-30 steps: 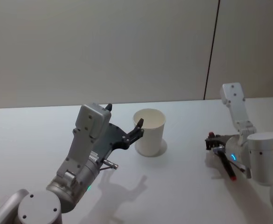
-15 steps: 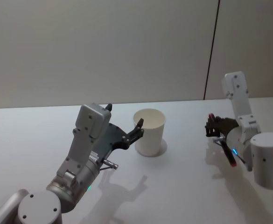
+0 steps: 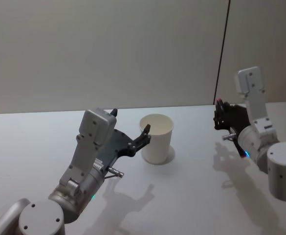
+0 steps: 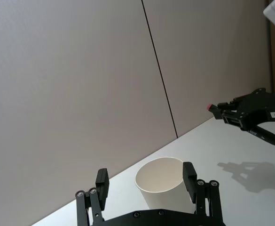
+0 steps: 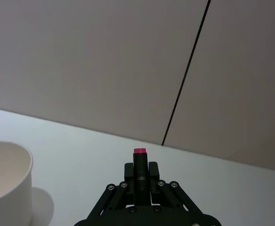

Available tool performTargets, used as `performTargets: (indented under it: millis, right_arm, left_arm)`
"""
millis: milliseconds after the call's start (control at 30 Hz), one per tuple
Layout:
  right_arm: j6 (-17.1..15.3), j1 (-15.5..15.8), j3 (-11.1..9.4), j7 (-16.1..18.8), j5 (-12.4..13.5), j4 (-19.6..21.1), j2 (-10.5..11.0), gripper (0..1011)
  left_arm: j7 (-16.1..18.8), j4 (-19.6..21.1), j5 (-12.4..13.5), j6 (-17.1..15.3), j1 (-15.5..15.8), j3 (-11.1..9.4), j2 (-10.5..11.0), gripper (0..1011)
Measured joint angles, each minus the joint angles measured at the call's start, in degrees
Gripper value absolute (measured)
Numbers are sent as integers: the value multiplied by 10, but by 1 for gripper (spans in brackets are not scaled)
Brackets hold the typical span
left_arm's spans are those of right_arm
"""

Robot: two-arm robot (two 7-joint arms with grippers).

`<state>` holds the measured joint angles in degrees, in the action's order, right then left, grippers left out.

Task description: Place the pen into the pen holder.

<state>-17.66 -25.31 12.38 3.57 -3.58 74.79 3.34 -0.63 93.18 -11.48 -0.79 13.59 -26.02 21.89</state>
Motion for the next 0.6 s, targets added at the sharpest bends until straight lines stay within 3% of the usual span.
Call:
performTargets:
  millis: [233,600]
  right_arm:
    - [66,-1,-1,13,-7,-6,3,169]
    - [208,-29,-7,60,-3,-60,5,169]
  left_arm:
    - [0,0,0,0,0,0,0,1004]
    - [0,0,0,0,0,0,0,1004]
